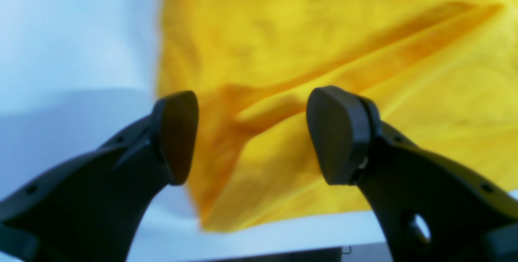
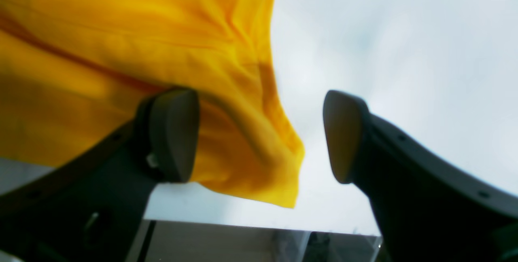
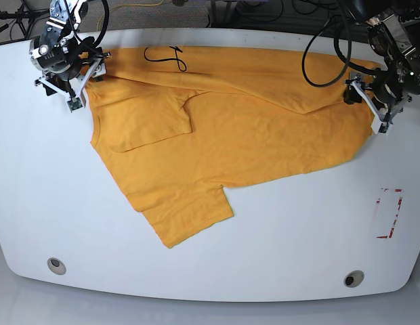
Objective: Fold the T-shirt properly
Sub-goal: 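Lower the left gripper and pinch the folded edge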
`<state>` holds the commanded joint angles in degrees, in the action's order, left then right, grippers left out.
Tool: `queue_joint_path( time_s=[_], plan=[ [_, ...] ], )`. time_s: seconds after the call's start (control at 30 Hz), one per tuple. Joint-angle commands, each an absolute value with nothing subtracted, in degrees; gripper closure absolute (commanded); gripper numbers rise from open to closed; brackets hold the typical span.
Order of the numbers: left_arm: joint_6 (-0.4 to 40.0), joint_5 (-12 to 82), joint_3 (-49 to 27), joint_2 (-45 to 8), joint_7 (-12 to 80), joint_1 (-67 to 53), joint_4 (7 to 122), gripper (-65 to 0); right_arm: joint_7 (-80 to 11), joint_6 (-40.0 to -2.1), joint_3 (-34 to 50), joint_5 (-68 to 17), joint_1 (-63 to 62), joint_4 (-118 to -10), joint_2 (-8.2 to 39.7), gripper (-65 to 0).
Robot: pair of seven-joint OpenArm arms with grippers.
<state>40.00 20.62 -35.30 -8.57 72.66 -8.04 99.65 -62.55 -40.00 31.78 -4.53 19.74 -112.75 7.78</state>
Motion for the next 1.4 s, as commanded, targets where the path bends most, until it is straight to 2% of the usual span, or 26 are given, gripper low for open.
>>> queue_joint_path(
  time_s=[0.63,0.77,0.8,0.9,0.97,1.4],
  plan=[
    [40.00,20.79,-34.59,-8.92,72.31,-11.21,99.65,-42.9,-62.55,-40.00,31.78,-4.70,19.74,-112.75,7.78,-45.7],
    [40.00,20.53,-34.59,-8.92,72.31,-10.95,99.65,-34.9,-62.55,-40.00,31.78,-4.79,19.74,-112.75,7.78,-45.7],
    [40.00,20.53,-34.51,-8.84,72.31,-10.86,99.65,-27.9,-62.55,-40.00,31.78,-4.79,19.74,-112.75,7.78,-45.7],
    [40.00,20.44,-34.42,-8.75,72.31,-10.77,99.65,-12.4,-62.55,-40.00,31.78,-4.79,19.74,-112.75,7.78,-45.7],
    [40.00,20.44,-34.42,-8.75,72.31,-10.77,99.65,-6.1,-62.55,-40.00,31.78,-4.79,19.74,-112.75,7.78,-45.7],
    [40.00,20.53,-34.77,-8.92,72.48,-11.12,102.99,-4.7,-62.55,-40.00,31.78,-4.79,19.74,-112.75,7.78,-45.7]
  ],
)
